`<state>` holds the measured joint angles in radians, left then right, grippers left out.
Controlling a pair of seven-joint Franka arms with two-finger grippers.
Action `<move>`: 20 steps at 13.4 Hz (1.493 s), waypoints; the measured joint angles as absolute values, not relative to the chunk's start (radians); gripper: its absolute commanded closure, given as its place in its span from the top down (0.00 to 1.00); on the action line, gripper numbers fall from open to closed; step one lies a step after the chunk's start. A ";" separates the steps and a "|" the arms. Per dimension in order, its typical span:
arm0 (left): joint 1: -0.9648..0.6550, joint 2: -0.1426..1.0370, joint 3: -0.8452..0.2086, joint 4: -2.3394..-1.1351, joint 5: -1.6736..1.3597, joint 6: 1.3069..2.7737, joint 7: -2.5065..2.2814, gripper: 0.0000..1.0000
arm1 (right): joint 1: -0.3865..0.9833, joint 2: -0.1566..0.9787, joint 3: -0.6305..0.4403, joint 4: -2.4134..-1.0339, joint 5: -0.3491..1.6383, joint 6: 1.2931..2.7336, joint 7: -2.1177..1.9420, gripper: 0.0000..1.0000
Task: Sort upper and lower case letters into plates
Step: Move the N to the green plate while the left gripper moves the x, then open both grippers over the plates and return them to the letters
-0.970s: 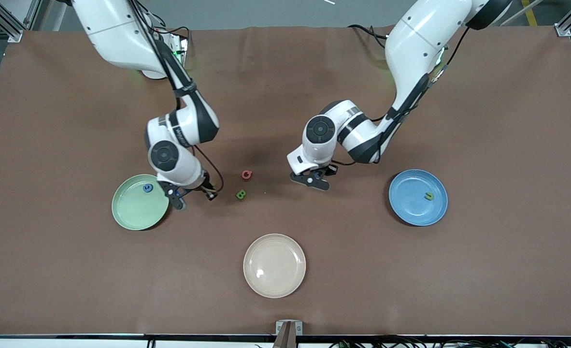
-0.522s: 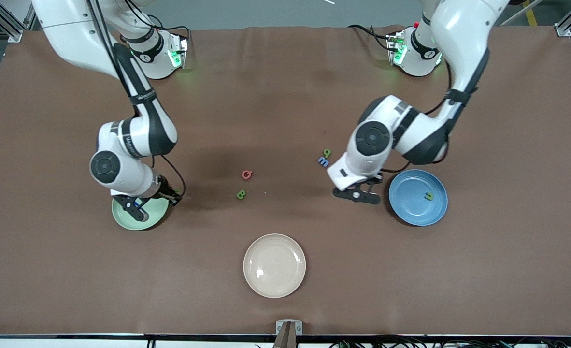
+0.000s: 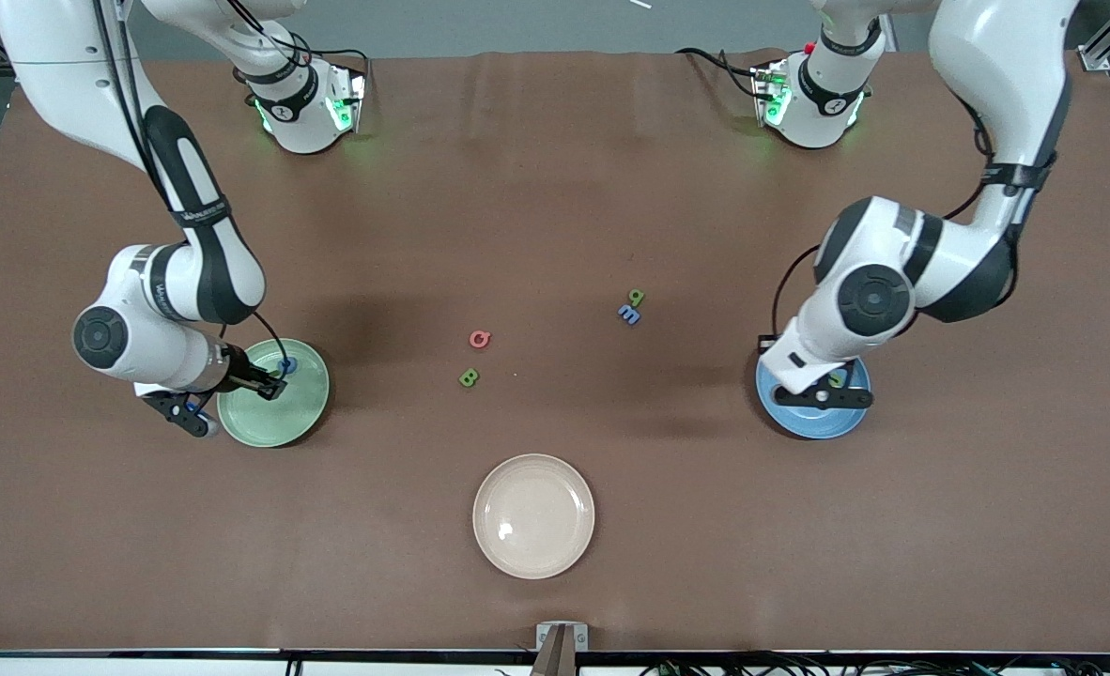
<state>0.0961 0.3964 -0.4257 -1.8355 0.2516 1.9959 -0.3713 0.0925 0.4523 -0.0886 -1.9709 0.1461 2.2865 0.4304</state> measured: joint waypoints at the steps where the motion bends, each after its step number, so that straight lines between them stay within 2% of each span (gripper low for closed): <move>1: 0.149 0.388 -0.453 -1.856 0.252 2.000 -0.355 0.08 | 0.075 0.452 -0.089 -1.973 0.146 2.289 0.395 0.01; 5: 0.303 0.383 -0.533 -1.940 0.252 2.090 -0.335 0.08 | 0.039 0.462 -0.088 -1.979 0.146 2.318 0.334 0.02; 9: 0.338 0.384 -0.536 -2.029 0.259 2.238 -0.316 0.08 | 0.036 0.488 -0.086 -1.981 0.146 2.349 0.334 0.02; 15: 0.400 0.426 -0.535 -2.091 0.341 2.339 -0.312 0.09 | 0.027 0.514 -0.086 -1.982 0.146 2.357 0.334 0.02; 17: 0.402 0.445 -0.535 -2.099 0.358 2.354 -0.312 0.09 | 0.026 0.530 -0.086 -1.982 0.146 2.362 0.333 0.08; 18: 0.402 0.453 -0.535 -2.103 0.370 2.355 -0.312 0.11 | 0.026 0.535 -0.086 -1.982 0.146 2.365 0.333 0.20; 20: 0.405 0.468 -0.535 -2.109 0.398 2.356 -0.312 0.11 | 0.023 0.536 -0.086 -1.981 0.146 2.365 0.333 0.97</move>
<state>0.4048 0.4679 -0.5352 -2.1090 0.3981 2.3556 -0.3123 0.0234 0.5360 -0.0860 -1.9808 0.1462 2.3655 0.3335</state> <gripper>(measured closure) 0.749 0.564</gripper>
